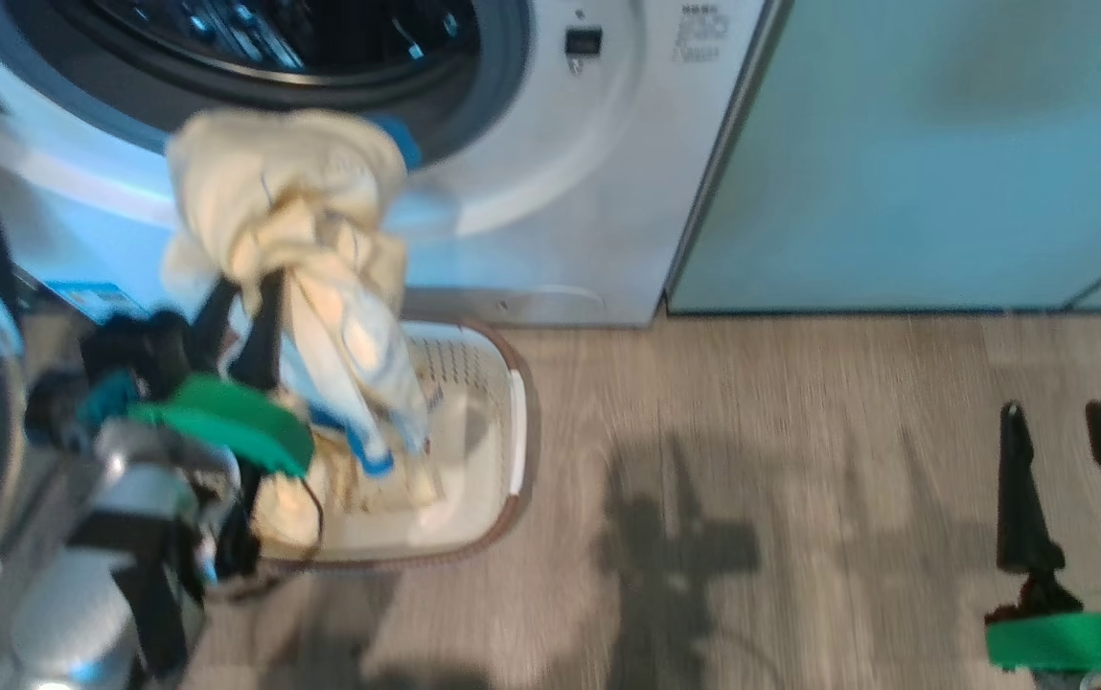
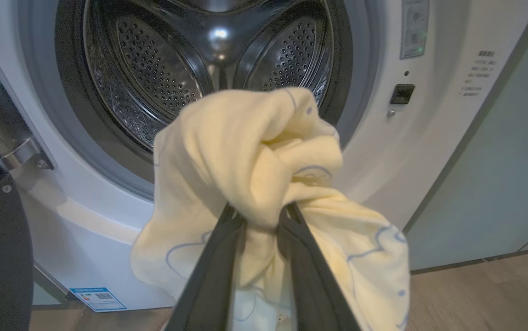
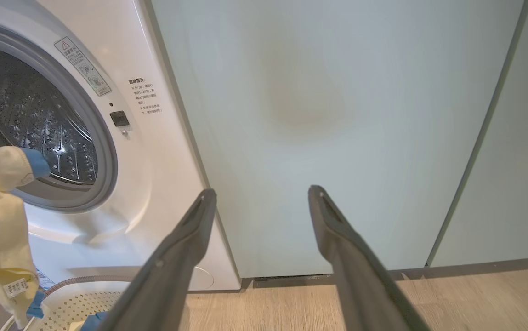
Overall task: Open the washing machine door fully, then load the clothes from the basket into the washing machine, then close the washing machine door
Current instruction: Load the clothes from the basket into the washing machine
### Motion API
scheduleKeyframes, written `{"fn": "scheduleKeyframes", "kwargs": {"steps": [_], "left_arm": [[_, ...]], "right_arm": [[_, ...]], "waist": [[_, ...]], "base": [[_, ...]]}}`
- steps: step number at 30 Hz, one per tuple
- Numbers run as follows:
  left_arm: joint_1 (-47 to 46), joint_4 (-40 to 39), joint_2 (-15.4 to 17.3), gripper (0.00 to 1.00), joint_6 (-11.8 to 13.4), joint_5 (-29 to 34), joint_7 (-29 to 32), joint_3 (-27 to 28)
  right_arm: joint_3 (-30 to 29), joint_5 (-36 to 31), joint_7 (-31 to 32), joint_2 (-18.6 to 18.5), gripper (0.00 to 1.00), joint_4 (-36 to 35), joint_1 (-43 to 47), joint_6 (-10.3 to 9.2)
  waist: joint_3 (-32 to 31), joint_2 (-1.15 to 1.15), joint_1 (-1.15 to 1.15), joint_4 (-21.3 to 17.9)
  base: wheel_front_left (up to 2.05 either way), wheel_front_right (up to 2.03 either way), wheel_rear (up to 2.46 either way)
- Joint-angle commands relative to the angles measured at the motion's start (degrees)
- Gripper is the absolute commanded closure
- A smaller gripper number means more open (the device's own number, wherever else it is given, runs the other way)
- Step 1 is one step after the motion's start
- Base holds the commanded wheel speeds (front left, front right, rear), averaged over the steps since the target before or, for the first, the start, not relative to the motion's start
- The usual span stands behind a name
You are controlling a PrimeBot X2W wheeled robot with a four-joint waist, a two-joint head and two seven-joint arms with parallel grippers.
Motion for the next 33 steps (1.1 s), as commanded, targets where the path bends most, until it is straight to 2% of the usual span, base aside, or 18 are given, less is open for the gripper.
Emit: {"fn": "scheduleKeyframes", "kwargs": {"steps": [1, 8, 22, 33], "left_arm": [[-4.16, -0.87, 2.68, 1.00, -0.33, -0.26, 0.49, 2.99], [-14.91, 4.25, 5.47, 1.00, -2.75, -1.85, 4.01, 4.14], [-36.16, 12.46, 14.69, 1.00, -7.87, -6.55, 20.95, 6.22], [-49.80, 17.73, 19.99, 1.00, -10.10, -6.83, 32.36, 4.76]], "right_arm": [[1.14, 0.63, -0.55, -0.64, 0.00, -2.09, -2.13, 0.05], [1.52, 3.13, -0.55, -0.64, 0.00, -2.33, -5.22, 0.05], [3.51, 8.67, -0.55, -0.64, 0.00, -2.06, -10.37, 0.05], [5.78, 11.91, -0.55, -0.64, 0.00, -1.10, -12.34, 0.05]], "waist": [[3.91, 0.00, -0.01, -2.05], [10.44, 0.00, -0.01, -4.64], [20.28, 0.00, -0.01, -8.89], [23.98, 0.00, -0.01, -12.68]], "base": [[0.00, 0.00, 0.00], [0.00, 0.00, 0.00], [0.00, 0.00, 0.00], [0.00, 0.00, 0.00]]}}
